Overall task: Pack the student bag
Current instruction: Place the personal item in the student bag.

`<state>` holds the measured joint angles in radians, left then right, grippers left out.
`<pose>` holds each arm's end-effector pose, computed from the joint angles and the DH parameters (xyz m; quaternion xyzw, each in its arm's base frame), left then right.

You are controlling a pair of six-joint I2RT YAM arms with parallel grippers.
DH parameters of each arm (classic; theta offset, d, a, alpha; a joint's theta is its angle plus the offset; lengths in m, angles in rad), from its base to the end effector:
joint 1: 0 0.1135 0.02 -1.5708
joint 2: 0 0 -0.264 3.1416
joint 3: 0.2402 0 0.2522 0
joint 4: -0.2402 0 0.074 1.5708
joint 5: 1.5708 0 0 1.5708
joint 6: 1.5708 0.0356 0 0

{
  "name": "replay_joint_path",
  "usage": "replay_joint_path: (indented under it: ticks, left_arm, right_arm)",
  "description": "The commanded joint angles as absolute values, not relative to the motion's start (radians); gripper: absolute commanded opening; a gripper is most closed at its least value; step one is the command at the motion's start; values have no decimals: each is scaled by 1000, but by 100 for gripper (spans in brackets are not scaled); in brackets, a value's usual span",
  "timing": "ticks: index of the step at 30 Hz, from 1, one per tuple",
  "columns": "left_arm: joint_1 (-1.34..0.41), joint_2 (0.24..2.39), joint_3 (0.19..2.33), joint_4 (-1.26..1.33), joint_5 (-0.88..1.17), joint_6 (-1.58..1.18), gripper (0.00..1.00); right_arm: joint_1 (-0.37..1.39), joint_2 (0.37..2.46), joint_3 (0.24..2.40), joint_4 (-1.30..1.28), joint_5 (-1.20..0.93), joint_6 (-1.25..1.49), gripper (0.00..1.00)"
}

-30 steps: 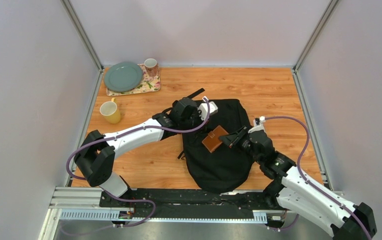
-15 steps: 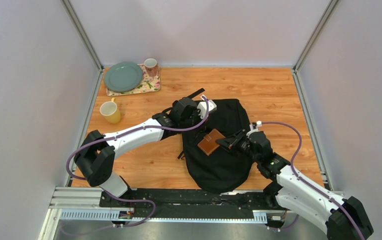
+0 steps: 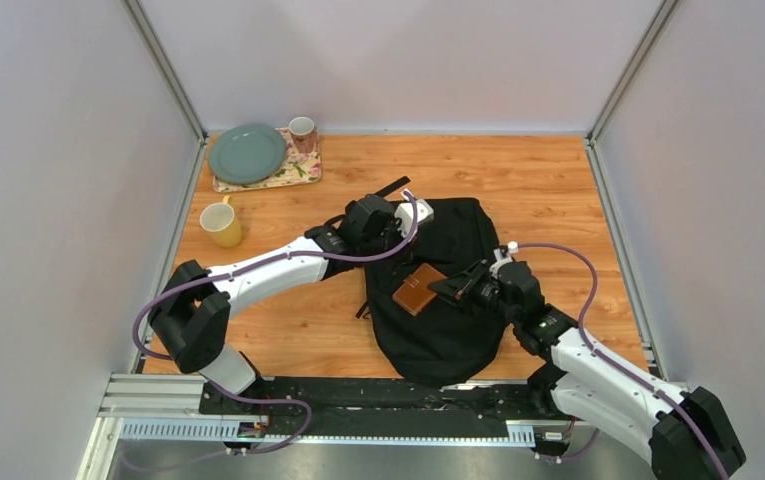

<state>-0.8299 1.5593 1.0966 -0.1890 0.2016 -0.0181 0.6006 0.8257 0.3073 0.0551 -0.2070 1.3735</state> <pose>0.2306 -0.2627 0.2558 0.3931 0.8016 -0.2638 0.3651 0.1451 0.1082 0.1896 0.2685 0.8041 0.4849 0.2150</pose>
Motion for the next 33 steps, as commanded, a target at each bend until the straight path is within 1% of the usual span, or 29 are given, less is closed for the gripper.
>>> replay_joint_path:
  ticks: [1, 5, 8, 13, 16, 19, 24, 33]
  left_arm:
    - [-831, 1546, 1143, -149, 233, -20, 0]
    - [-830, 1537, 1131, -163, 273, -12, 0]
    - [-831, 1523, 1115, -155, 288, -11, 0]
    - [-831, 1514, 1108, -176, 287, -2, 0]
    - [-831, 1517, 1103, -183, 307, -2, 0]
    - [-831, 1526, 1111, -193, 327, -2, 0]
    - [-831, 1535, 1118, -201, 351, -8, 0]
    - [-830, 1552, 1172, -261, 371, -2, 0]
  right_arm:
    - [586, 841, 298, 139, -207, 1368, 0]
    - [529, 902, 307, 244, -233, 1376, 0]
    - [462, 948, 319, 268, -261, 1381, 0]
    - [377, 956, 307, 328, -282, 1394, 0]
    - [376, 946, 288, 374, -259, 1414, 0]
    - [376, 945, 249, 478, -230, 1465, 0]
    - [376, 946, 230, 495, -160, 1474, 0]
    - [379, 969, 189, 641, -49, 1506, 0]
